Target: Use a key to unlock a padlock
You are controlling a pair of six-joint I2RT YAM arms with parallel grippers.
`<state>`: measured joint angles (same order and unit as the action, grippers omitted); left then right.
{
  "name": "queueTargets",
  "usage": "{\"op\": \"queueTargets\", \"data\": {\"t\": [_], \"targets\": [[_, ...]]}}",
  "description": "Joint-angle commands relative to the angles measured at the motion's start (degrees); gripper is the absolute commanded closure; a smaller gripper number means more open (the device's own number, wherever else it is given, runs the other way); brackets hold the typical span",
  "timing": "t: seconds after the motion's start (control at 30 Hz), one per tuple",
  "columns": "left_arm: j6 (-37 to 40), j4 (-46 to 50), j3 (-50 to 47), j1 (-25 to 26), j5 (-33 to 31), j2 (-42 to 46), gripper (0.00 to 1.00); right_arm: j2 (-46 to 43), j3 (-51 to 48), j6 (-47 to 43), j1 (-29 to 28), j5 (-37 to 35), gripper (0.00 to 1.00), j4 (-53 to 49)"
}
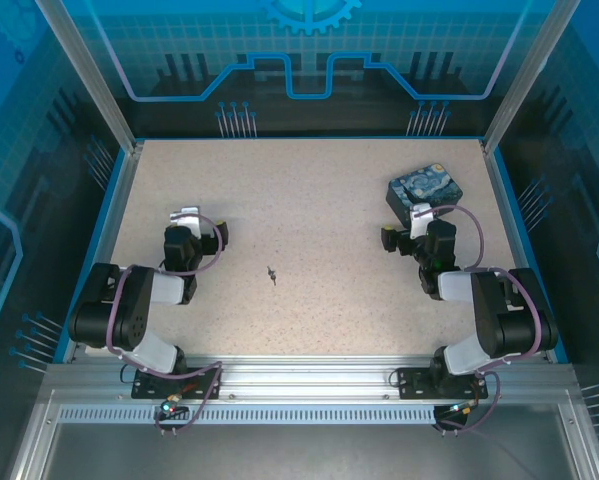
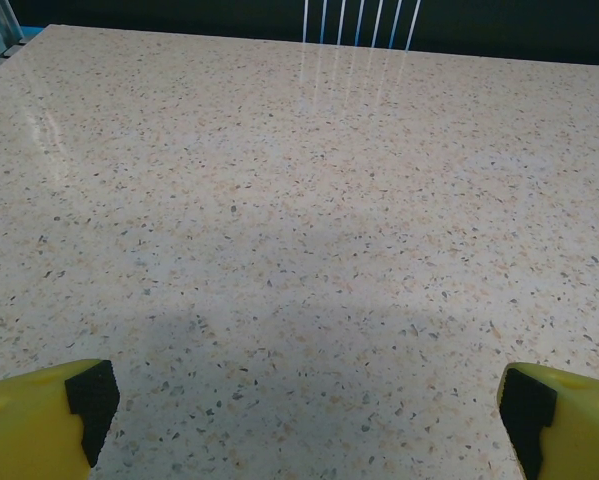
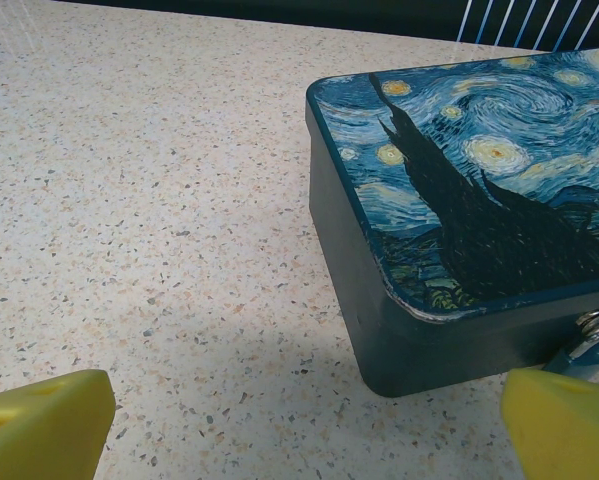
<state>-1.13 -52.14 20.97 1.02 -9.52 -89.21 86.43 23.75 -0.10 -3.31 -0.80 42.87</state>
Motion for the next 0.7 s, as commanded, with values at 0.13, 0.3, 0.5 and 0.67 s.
{"op": "queueTargets", "data": {"t": [0.13, 0.3, 0.5, 0.67], "targets": [[0.43, 0.90, 1.29, -0.69, 3.10, 0.65, 0.01, -0.21, 1.39, -0.31, 1.07, 1.14, 0.00, -0.35], [0.56, 9.00, 3.31, -0.40, 2.41, 5.80, 0.01, -9.22, 8.51, 2.23, -0.11, -4.23, 0.00, -20.50], [-7.56, 33.96, 15.43, -0.01, -2.88, 13.36, 0.01, -17.76, 21.49, 28.05, 4.78, 0.47, 0.00, -46.08], [-21.83, 56.20, 27.31, 1.66, 2.18, 14.31, 0.01, -12.98, 36.09, 30.41, 8.23, 0.17, 0.00, -57.01]]}}
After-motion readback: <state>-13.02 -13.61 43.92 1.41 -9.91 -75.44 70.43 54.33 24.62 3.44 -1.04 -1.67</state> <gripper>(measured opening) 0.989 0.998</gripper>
